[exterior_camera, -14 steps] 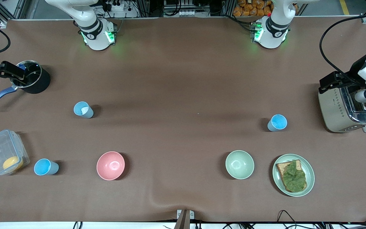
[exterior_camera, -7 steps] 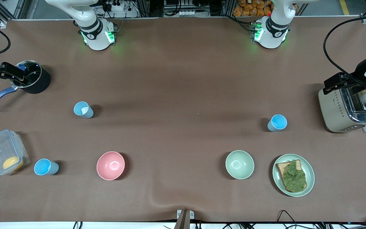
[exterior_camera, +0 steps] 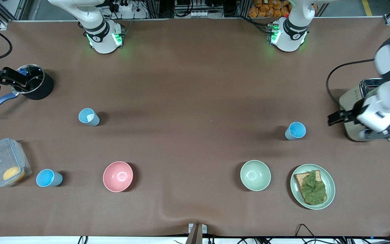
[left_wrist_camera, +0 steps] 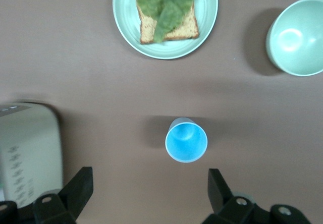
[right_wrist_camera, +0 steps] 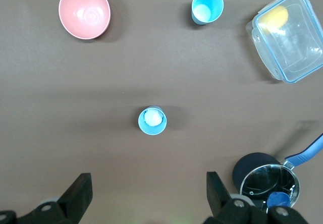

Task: Stack blue cups with both arms
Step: 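Reach the left gripper down to the blue cup beside the toaster, then grasp the cup with the left gripper while the right gripper grasps another, then lift the blue cups off the table with both grippers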

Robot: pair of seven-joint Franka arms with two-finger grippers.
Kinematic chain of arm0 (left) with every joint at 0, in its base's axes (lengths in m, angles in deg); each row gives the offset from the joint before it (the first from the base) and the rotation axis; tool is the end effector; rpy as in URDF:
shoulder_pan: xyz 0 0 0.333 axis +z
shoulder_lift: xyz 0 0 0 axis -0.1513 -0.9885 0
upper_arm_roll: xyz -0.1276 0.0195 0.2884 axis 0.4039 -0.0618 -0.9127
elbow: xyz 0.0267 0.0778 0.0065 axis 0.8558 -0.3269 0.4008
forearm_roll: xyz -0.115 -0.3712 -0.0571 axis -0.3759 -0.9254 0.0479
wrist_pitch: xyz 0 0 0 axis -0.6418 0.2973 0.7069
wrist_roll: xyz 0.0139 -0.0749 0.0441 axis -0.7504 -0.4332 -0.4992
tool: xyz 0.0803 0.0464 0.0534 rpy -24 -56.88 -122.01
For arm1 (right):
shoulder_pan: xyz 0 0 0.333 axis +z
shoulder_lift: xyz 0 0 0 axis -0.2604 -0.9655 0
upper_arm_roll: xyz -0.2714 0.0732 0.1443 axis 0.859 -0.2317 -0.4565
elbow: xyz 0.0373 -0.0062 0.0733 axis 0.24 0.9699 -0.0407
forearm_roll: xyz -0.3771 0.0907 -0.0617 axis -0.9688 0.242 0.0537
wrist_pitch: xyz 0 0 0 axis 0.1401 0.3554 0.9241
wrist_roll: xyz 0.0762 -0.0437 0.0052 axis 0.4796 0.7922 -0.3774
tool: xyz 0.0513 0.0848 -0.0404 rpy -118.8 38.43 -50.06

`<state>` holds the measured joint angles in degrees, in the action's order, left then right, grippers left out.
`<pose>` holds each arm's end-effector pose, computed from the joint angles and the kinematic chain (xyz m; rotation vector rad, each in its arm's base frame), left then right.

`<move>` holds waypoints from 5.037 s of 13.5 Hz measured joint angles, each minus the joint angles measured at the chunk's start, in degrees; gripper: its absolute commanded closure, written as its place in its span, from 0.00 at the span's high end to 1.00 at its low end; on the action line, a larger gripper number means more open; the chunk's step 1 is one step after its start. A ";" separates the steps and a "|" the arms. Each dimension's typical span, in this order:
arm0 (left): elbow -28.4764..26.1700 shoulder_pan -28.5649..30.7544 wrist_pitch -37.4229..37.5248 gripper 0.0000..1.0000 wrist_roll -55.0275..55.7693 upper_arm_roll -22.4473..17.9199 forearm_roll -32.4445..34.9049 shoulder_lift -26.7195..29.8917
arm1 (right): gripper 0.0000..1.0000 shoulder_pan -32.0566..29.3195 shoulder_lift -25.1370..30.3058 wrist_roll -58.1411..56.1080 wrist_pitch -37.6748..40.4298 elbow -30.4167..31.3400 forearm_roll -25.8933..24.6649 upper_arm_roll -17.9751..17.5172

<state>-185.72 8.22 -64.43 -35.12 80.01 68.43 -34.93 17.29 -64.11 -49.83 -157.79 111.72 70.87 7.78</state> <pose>0.6093 -0.0174 0.4348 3.1332 0.0863 -0.0358 0.5514 -0.0265 0.6241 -3.1235 -0.0292 0.1089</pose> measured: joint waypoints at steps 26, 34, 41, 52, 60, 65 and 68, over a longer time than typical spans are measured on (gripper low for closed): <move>-13.81 -0.50 -20.54 1.00 -0.06 0.88 0.02 -10.83 | 1.00 3.62 -5.38 -0.72 0.07 0.67 -0.58 -0.21; -13.98 -0.58 -21.46 0.70 -0.08 0.99 0.02 -11.87 | 1.00 11.85 -14.41 0.76 -10.47 8.09 -0.73 -0.37; -14.01 -1.09 -21.53 0.07 -0.09 1.01 0.02 -11.98 | 1.00 11.87 -11.71 0.76 -34.84 31.62 -0.70 -0.16; -13.32 -1.58 -21.98 0.00 -0.09 1.03 0.03 -11.63 | 1.00 9.17 -11.12 0.34 -44.05 42.66 -0.73 0.82; -4.25 -1.60 -12.60 0.00 -0.09 1.30 0.03 -8.64 | 0.00 9.17 -13.66 0.52 -44.08 42.10 -0.72 0.81; 1.47 -1.62 -6.55 0.00 -0.08 2.97 0.02 -8.59 | 0.00 9.22 -13.65 1.04 -37.37 36.25 -0.72 0.73; 5.10 -1.62 -2.06 0.00 -0.08 3.02 0.02 -8.57 | 0.00 10.50 -13.63 2.09 -29.79 29.88 -0.57 0.29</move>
<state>-180.62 6.61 -66.49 -35.21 83.03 68.46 -43.50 27.79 -77.74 -47.74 -187.58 141.60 70.31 8.07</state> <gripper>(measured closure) 0.969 0.978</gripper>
